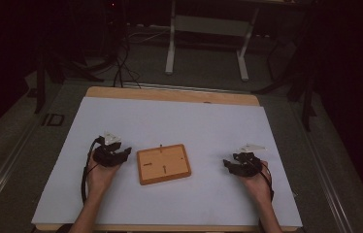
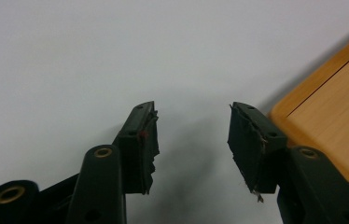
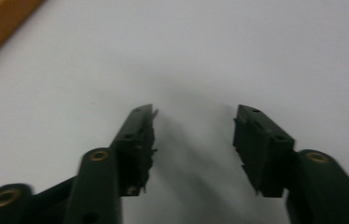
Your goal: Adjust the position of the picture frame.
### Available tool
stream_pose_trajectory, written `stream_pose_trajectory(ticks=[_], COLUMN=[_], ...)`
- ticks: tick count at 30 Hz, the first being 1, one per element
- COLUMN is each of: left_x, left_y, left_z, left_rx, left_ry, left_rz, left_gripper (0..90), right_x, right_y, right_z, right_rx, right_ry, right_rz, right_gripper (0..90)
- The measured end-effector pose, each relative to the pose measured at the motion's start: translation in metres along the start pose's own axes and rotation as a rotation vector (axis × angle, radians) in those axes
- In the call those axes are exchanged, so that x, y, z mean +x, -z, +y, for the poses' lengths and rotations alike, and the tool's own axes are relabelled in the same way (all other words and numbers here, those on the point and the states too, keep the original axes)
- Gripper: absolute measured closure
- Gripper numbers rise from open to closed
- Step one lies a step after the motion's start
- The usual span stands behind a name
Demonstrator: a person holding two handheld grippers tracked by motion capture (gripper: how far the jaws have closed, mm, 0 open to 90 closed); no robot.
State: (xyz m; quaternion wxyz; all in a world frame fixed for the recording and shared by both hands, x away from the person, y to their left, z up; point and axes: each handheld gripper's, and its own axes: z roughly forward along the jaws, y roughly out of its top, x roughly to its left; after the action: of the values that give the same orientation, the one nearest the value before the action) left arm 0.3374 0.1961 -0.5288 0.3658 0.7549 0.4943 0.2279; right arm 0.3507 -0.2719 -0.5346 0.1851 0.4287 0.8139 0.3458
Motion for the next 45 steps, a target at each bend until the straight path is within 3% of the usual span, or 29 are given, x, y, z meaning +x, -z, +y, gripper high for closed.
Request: stream_pose_trajectory(ticks=[6,14,15,19,27,33,37,45], left_x=[-0.007,-0.02,-0.022,-0.027,-0.033,-0.04,-0.048,-0.062], left_y=[0.006,0.009,0.008,0.008,0.002,0.001,-0.004,-0.017], left_z=[0.003,0.013,0.015,0.018,0.022,0.034,0.043,0.048], left_rx=[-0.035,-0.006,-0.002,0.009,0.007,-0.008,-0.007,0.013], left_ry=[-0.023,-0.064,-0.064,-0.076,-0.055,-0.076,-0.112,-0.153], left_rz=[-0.055,-0.114,-0.14,-0.158,-0.194,-0.211,-0.232,-0.271], left_gripper=[55.4,56.5,56.5,56.5,56.5,57.0,59.3,63.2], right_x=[0.003,-0.001,-0.001,-0.001,-0.001,-0.001,-0.001,-0.003], right_y=[0.004,0.006,0.006,0.006,0.006,0.006,0.006,0.008], right_z=[-0.001,-0.004,-0.004,-0.004,-0.005,-0.005,-0.005,-0.006], right_rx=[-0.03,-0.044,-0.05,-0.052,-0.047,-0.045,-0.045,-0.045], right_ry=[0.026,0.001,0.001,0.004,0.005,0.006,0.009,0.006], right_rz=[-0.01,-0.012,-0.013,-0.015,-0.009,-0.008,-0.007,-0.006], right_gripper=[50.1,49.7,49.7,49.7,49.3,49.1,49.0,48.7])
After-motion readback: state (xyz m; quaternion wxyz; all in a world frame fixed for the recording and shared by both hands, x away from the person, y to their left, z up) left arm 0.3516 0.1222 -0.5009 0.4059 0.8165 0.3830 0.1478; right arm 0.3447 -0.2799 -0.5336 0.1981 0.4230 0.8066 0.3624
